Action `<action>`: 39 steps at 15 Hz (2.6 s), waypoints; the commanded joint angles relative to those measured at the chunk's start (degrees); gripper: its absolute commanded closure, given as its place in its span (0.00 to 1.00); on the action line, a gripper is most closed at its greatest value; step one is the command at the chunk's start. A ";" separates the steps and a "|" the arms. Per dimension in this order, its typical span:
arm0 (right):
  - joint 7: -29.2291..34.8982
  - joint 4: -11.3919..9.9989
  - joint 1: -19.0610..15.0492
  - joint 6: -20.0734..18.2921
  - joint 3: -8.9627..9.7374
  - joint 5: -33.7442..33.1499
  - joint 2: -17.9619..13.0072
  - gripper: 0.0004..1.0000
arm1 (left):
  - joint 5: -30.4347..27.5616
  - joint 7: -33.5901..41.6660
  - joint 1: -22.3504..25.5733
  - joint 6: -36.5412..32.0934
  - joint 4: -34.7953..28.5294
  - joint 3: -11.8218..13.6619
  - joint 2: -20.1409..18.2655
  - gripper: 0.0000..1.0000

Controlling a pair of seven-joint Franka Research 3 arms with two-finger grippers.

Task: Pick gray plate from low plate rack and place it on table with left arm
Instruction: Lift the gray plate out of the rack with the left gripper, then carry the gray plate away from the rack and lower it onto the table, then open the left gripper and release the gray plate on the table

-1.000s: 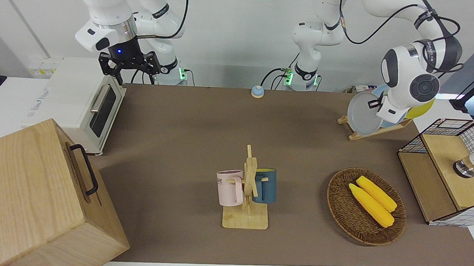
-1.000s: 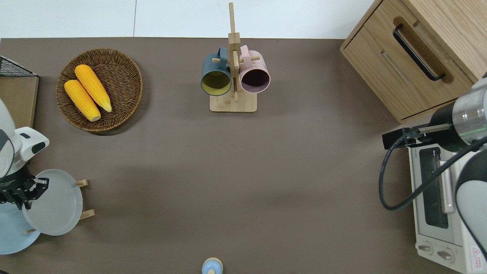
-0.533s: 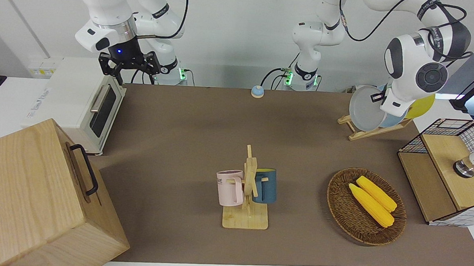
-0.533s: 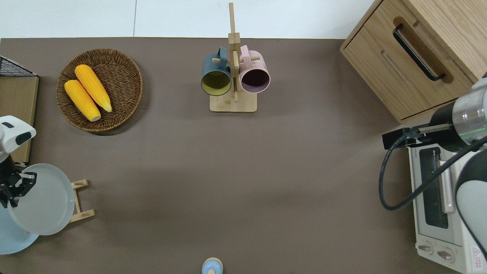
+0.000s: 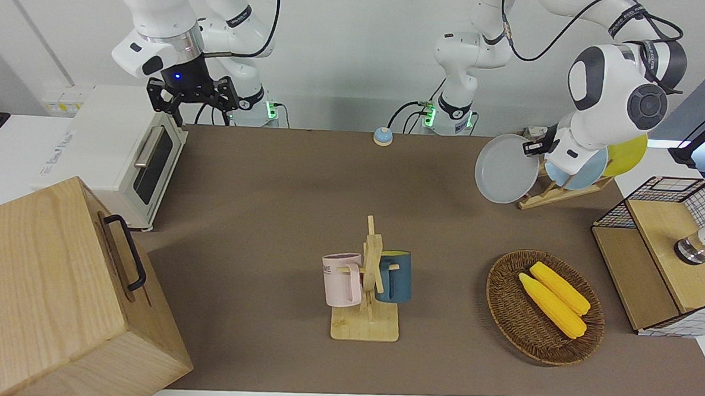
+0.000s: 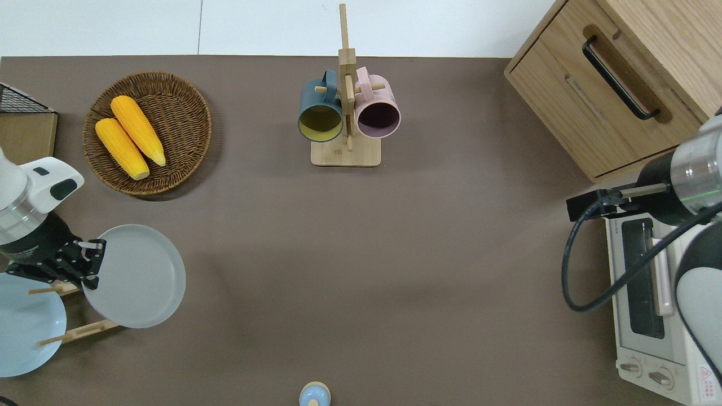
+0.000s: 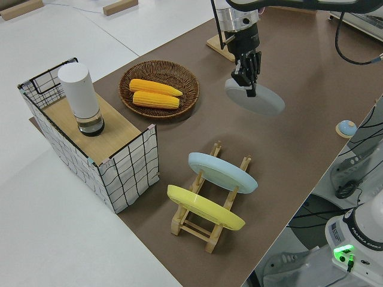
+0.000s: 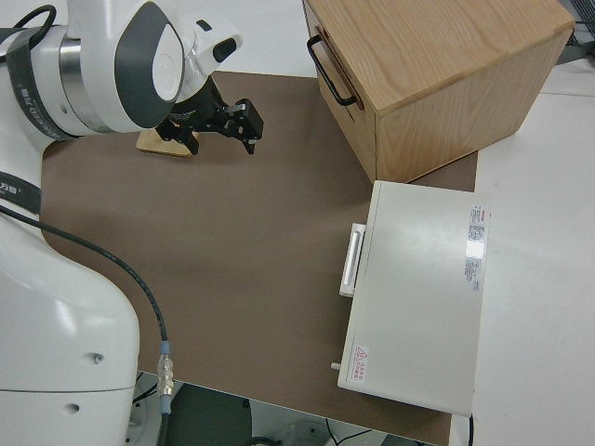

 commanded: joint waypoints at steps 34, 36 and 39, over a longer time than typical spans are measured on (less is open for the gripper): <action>0.69 0.51 -1.06 -0.72 0.98 -0.08 -0.15 0.02 | 0.88 -5.83 -0.62 10.92 0.81 -1.95 -2.51 0.01; 0.69 0.51 -1.06 -0.81 0.98 -0.08 -0.07 0.02 | 0.79 -5.74 -0.62 5.91 6.27 -1.68 -2.51 0.01; 0.69 0.51 -1.06 -0.81 0.98 -0.08 -0.15 0.02 | -0.87 -5.66 -0.53 2.99 9.45 -1.42 -2.60 0.01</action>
